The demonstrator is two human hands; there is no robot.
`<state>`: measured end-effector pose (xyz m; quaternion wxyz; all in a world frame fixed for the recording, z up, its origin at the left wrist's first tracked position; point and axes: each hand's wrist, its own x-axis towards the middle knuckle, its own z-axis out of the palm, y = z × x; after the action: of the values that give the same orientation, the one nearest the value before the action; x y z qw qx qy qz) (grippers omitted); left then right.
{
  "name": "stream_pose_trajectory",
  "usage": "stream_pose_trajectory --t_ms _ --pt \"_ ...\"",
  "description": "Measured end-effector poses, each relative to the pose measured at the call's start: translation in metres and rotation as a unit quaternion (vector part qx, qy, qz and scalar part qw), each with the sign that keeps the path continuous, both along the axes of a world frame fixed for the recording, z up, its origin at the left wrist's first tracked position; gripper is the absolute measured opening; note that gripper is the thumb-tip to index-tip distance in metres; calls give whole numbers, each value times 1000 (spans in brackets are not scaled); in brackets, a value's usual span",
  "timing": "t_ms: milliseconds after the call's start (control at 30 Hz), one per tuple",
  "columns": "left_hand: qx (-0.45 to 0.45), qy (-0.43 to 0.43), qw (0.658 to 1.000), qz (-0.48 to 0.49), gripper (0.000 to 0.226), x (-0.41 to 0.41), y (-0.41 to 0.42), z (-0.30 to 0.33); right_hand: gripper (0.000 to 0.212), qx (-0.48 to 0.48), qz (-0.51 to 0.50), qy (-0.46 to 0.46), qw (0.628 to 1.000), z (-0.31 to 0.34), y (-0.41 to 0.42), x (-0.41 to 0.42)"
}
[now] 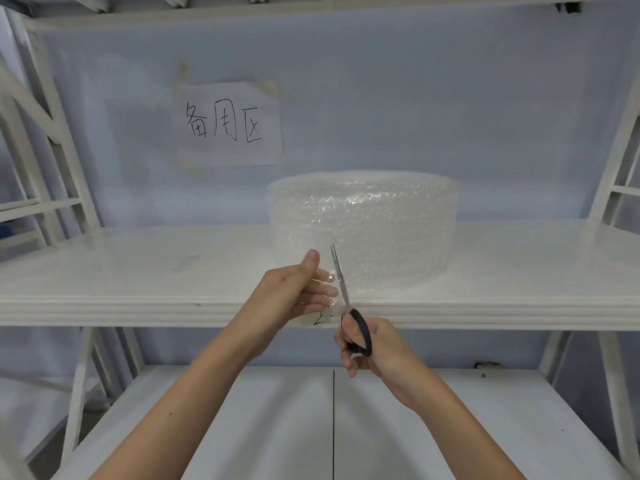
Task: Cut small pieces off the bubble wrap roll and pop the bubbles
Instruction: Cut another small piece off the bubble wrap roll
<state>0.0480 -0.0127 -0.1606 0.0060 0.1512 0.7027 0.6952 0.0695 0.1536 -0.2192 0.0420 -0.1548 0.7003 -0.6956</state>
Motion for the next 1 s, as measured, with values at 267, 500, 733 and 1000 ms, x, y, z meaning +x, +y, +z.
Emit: stream_pose_trajectory --t_ms 267,500,733,1000 --pt "-75 81 993 44 20 -7 13 -2 48 1 4 -1 1000 0 4 1" --pt "-86 77 993 20 20 -4 18 -11 40 -5 7 -7 1000 9 4 -2" --pt "-104 105 989 9 19 -5 12 -9 46 29 -7 19 999 17 6 -8" --pt "-118 127 985 -15 21 -4 10 -11 51 33 -7 29 999 27 3 -14"
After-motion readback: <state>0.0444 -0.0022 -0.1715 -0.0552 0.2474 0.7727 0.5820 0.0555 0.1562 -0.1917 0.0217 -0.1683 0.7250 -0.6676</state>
